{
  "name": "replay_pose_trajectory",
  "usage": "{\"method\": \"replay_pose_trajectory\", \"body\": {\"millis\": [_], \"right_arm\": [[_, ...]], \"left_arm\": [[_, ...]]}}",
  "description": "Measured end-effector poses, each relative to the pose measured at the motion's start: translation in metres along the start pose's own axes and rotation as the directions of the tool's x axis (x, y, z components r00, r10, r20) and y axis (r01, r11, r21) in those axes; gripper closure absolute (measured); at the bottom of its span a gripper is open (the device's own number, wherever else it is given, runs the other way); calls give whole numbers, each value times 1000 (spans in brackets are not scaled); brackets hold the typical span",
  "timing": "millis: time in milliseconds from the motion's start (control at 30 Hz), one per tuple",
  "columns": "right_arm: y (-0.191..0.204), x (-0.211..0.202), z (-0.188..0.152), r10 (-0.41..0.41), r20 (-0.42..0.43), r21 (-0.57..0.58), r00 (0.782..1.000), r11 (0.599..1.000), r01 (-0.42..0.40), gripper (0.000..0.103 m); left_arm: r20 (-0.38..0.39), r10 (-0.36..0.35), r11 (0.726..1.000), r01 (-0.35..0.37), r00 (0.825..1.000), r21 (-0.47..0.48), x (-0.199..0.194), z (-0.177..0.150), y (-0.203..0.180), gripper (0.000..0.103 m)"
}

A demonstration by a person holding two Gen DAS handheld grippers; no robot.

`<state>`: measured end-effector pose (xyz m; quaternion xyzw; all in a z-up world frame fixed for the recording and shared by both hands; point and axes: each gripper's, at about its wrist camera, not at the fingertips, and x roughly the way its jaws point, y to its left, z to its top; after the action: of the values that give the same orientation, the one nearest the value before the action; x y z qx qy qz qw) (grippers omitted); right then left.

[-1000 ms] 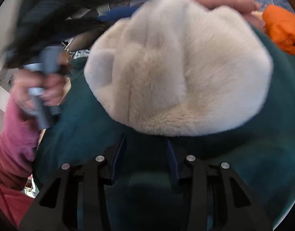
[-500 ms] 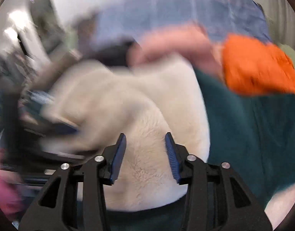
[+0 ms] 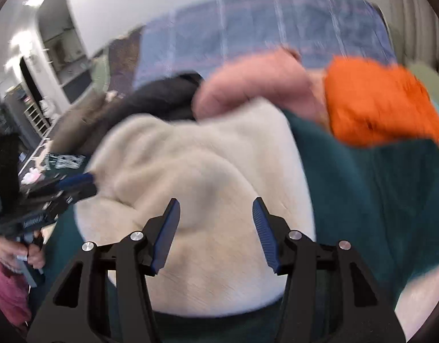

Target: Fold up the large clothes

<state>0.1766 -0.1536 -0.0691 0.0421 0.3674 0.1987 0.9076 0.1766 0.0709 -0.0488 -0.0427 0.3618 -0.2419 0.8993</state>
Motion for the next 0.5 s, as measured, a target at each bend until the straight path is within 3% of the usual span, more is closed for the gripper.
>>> {"method": "replay_pose_trajectory", "body": {"millis": [67, 133, 200, 267, 333, 367, 433, 500], "right_arm": [[8, 17, 1, 15, -40, -12, 999, 1000, -16, 49], [1, 39, -4, -6, -122, 31, 993, 999, 10, 49], [-14, 36, -1, 31, -97, 80, 995, 997, -24, 49], [-37, 18, 13, -4, -17, 117, 1000, 993, 6, 49], [-58, 8, 29, -48, 44, 134, 998, 990, 42, 48], [-69, 8, 40, -71, 56, 142, 996, 988, 63, 46], [-85, 24, 57, -98, 17, 133, 995, 987, 95, 41], [-94, 52, 66, -72, -68, 110, 995, 991, 79, 38]], "left_arm": [[-6, -24, 1000, 24, 1000, 6, 9, 9, -7, 70], [-52, 29, 999, -27, 998, 36, 32, 17, -13, 70], [-98, 141, 988, -133, 985, 84, 53, 17, -11, 69], [-80, 173, 984, -167, 982, 68, 53, 20, -1, 68], [-16, 194, 981, -194, 981, -3, 41, 25, 20, 46], [14, 196, 980, -195, 980, -47, 36, 28, 31, 45], [53, 199, 971, -190, 978, -143, 26, 32, 55, 35], [9, 164, 971, -160, 986, -180, 35, 34, 73, 33]]}}
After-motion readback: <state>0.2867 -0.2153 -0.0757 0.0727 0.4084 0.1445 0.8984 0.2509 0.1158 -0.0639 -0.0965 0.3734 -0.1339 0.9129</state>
